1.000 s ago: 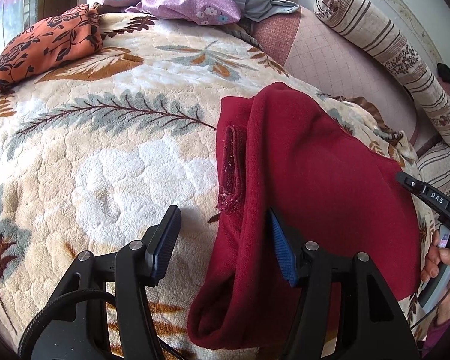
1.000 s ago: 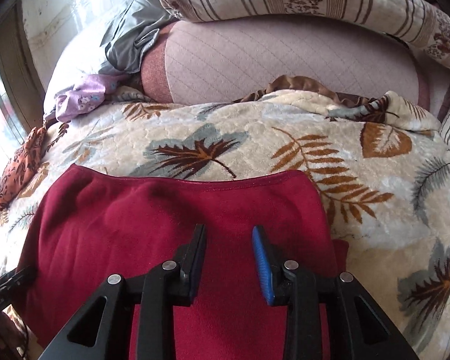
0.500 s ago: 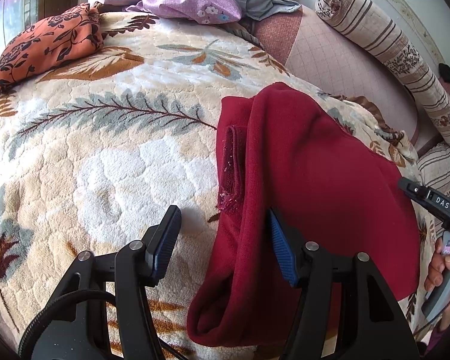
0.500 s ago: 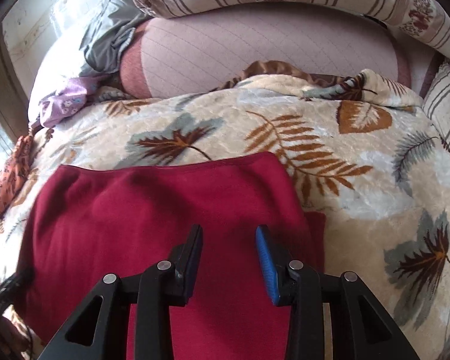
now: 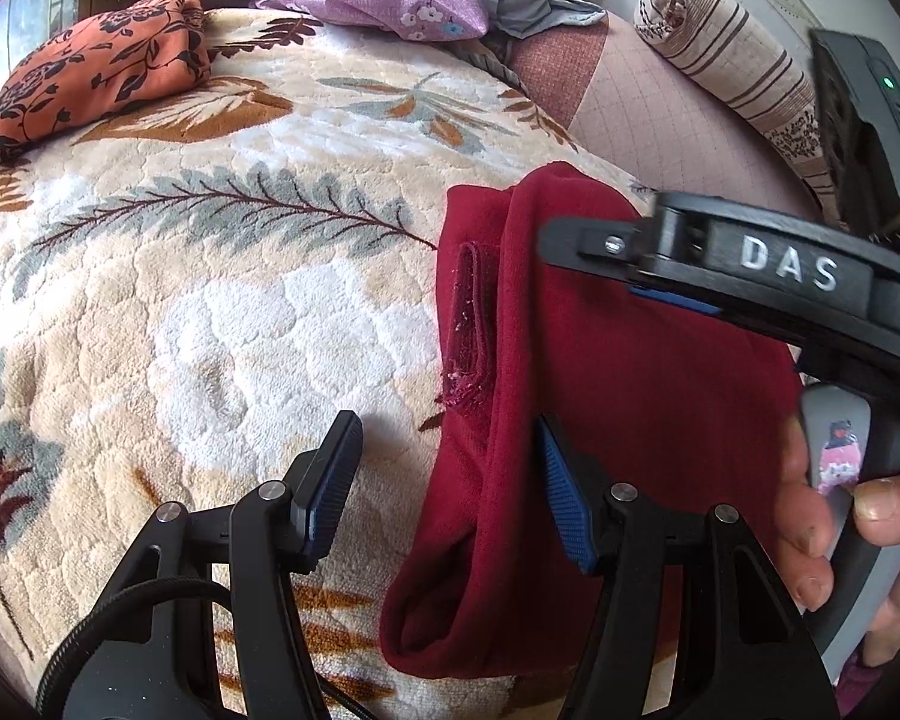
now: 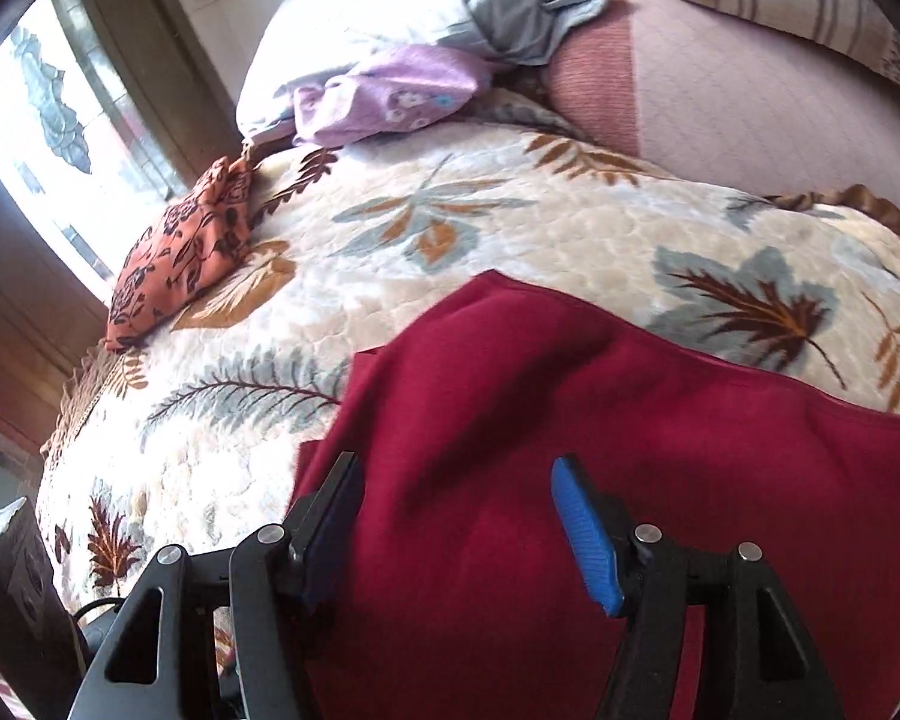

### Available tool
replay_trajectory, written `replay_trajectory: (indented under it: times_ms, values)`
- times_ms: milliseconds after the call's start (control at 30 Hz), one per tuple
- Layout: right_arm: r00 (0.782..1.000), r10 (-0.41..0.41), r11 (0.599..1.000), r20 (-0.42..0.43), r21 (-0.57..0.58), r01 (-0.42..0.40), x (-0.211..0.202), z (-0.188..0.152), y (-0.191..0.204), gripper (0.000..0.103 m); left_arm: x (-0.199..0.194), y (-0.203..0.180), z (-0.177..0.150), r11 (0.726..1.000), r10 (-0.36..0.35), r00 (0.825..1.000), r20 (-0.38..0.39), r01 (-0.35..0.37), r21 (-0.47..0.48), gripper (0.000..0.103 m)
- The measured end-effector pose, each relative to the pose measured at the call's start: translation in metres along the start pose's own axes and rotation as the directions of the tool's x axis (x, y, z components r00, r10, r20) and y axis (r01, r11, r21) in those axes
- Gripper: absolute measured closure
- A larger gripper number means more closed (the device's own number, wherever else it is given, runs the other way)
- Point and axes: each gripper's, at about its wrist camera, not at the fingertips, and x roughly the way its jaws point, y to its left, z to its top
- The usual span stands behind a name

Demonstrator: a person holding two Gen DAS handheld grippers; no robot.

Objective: Fold small clothes

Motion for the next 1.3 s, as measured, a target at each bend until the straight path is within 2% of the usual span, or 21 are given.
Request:
replay_trajectory:
  times_ms: [67,100,233,433,467,500,533,567,600,667,733,833,867,900,933,1000,1067,1200,1267,1300]
  values:
    - [0.999,0.011,1.0,-0.032,-0.029,-0.012,0.015,0.006,0.013,0.031,-0.001,0.002,0.0,1.0,-0.013,1.0,-0.007,0.013,-0.012,0.044]
    - [0.998,0.014,0.999,-0.055,-0.045,-0.016,0.023,0.009,0.019,0.03,-0.001,0.003,0.001,1.0,-0.019,1.0,-0.011,0.019,-0.017,0.044]
    - [0.993,-0.044,0.994,-0.108,-0.105,0.033,0.049,0.016,0.035,0.019,-0.003,0.005,-0.001,0.998,-0.044,0.999,-0.02,0.043,-0.043,0.043]
    - [0.975,-0.167,0.972,-0.149,-0.191,0.138,0.075,0.022,0.042,0.016,-0.002,0.003,-0.001,0.998,-0.049,0.999,-0.02,0.048,-0.047,0.041]
    - [0.972,-0.187,0.964,-0.144,-0.216,0.154,0.078,0.022,0.044,0.022,-0.002,0.002,-0.001,0.998,-0.047,0.999,-0.019,0.047,-0.043,0.041]
    - [0.971,-0.202,0.958,-0.131,-0.233,0.167,0.078,0.021,0.044,0.026,-0.002,0.001,-0.001,0.998,-0.05,0.999,-0.018,0.049,-0.04,0.038]
    - [0.972,-0.205,0.955,-0.112,-0.243,0.173,0.075,0.021,0.043,0.035,-0.001,0.0,0.0,0.997,-0.063,0.998,-0.018,0.062,-0.037,0.034]
    - [0.977,-0.189,0.957,-0.098,-0.243,0.16,0.071,0.02,0.041,0.045,0.0,-0.002,0.001,0.996,-0.078,0.997,-0.015,0.077,-0.037,0.028]
    - [0.981,-0.173,0.959,-0.089,-0.242,0.148,0.066,0.021,0.039,0.05,0.0,-0.005,0.001,0.995,-0.094,0.996,-0.01,0.094,-0.038,0.028]
    - [0.99,-0.119,0.969,-0.07,-0.224,0.101,0.051,0.021,0.032,0.072,0.005,-0.009,0.003,0.991,-0.131,0.991,-0.013,0.131,-0.036,0.028]
    - [0.996,-0.081,0.977,-0.045,-0.202,0.07,0.036,0.019,0.023,0.079,0.009,-0.014,0.004,0.989,-0.144,0.989,-0.011,0.144,-0.024,0.028]
    - [1.0,-0.028,0.988,-0.014,-0.15,0.026,0.015,0.018,0.01,0.081,0.011,-0.02,0.004,0.983,-0.183,0.983,-0.004,0.183,0.003,0.028]
    - [1.0,-0.007,0.991,-0.011,-0.13,0.005,0.011,0.019,0.005,0.082,0.01,-0.022,0.004,0.978,-0.21,0.978,-0.001,0.21,0.006,0.033]
    - [1.0,0.008,0.993,-0.012,-0.114,-0.009,0.007,0.018,0.001,0.082,0.008,-0.023,0.004,0.972,-0.235,0.972,0.007,0.235,0.009,0.046]
    - [1.0,0.019,0.995,-0.012,-0.102,-0.02,0.006,0.018,-0.002,0.082,0.006,-0.025,0.004,0.968,-0.249,0.968,0.011,0.249,0.017,0.052]
    - [0.999,0.036,0.995,-0.023,-0.087,-0.038,0.006,0.018,-0.004,0.082,0.002,-0.03,0.004,0.967,-0.251,0.968,0.025,0.25,0.051,0.066]
    - [0.999,0.037,0.995,-0.035,-0.086,-0.04,0.01,0.02,-0.003,0.082,-0.001,-0.032,0.003,0.968,-0.244,0.969,0.032,0.242,0.065,0.07]
    - [0.996,0.023,0.995,-0.09,-0.097,-0.032,0.023,0.027,0.007,0.078,-0.001,-0.026,0.004,0.968,-0.249,0.968,0.023,0.249,0.031,0.072]
    - [0.992,-0.014,0.991,-0.127,-0.137,-0.004,0.034,0.03,0.019,0.06,0.001,-0.025,0.005,0.97,-0.243,0.97,0.019,0.242,0.031,0.072]
    - [0.989,-0.031,0.989,-0.142,-0.15,0.009,0.04,0.031,0.022,0.055,0.001,-0.025,0.004,0.97,-0.241,0.97,0.019,0.24,0.035,0.072]
